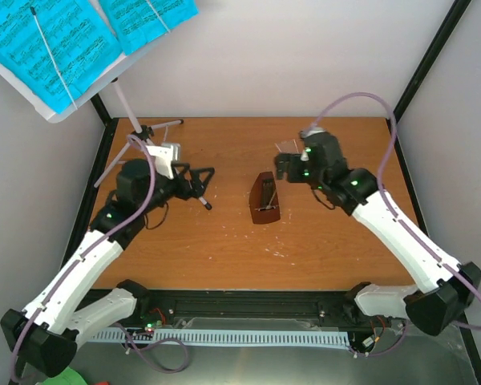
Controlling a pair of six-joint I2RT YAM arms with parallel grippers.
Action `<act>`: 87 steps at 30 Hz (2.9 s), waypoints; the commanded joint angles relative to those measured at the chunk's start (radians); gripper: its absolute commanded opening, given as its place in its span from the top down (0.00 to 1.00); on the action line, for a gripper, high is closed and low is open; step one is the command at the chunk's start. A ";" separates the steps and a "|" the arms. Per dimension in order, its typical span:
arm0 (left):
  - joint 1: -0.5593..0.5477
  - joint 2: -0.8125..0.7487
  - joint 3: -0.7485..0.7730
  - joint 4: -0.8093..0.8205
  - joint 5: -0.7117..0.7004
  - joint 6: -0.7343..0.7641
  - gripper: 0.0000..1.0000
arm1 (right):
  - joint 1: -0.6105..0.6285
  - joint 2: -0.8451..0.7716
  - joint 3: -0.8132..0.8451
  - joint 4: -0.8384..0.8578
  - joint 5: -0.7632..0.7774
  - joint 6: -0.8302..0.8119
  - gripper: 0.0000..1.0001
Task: Pack up the instrument practice props
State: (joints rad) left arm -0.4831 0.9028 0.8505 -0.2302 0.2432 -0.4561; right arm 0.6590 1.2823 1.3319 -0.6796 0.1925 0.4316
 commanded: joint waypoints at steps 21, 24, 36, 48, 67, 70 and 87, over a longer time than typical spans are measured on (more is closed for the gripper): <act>0.453 -0.137 -0.101 0.034 -0.180 0.339 0.01 | -0.361 0.267 -0.542 0.515 -0.532 -0.008 0.42; 0.453 -0.155 -0.132 0.056 -0.180 0.353 0.01 | -0.358 0.275 -0.559 0.554 -0.583 -0.013 0.49; 0.452 -0.135 -0.131 0.060 -0.156 0.364 0.01 | -0.145 0.271 -0.613 0.752 -0.631 0.020 0.56; 0.453 -0.145 -0.141 0.060 -0.150 0.372 0.01 | -0.075 0.018 -0.740 0.745 -0.441 -0.012 0.49; 0.452 -0.161 -0.133 0.049 -0.098 0.366 0.01 | -0.075 -0.113 -0.608 0.977 -0.568 -0.336 0.00; 0.453 -0.159 -0.135 0.051 -0.092 0.363 0.01 | -0.075 -0.005 -0.587 1.072 -0.603 -0.382 0.00; 0.452 -0.136 -0.134 0.055 -0.069 0.356 0.01 | -0.075 0.299 -0.552 1.213 -0.574 -0.467 0.03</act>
State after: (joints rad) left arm -0.0345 0.7624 0.7147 -0.1982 0.1616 -0.0982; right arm 0.5831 1.5608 0.7532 0.4706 -0.4000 -0.0132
